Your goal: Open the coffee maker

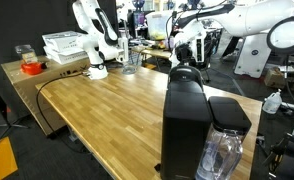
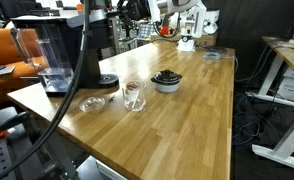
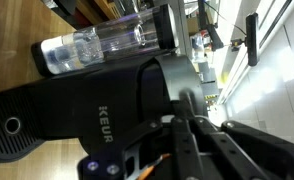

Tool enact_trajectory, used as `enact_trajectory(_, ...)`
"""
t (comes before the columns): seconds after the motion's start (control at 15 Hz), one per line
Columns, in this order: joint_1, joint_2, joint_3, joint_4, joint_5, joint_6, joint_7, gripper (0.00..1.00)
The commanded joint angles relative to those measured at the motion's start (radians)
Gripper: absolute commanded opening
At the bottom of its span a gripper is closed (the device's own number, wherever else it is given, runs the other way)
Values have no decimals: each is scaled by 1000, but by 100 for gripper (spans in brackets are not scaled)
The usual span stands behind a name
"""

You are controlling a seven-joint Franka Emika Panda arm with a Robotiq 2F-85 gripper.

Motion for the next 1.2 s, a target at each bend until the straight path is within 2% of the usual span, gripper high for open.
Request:
enact_trajectory(0.0, 19, 2, 3, 54, -13, -44, 46, 0)
enact_trajectory(0.6, 74, -3, -6, 172, -35, -127, 107, 0)
enact_trajectory(1.13, 176, -46, -9, 258, -50, -228, 123, 0)
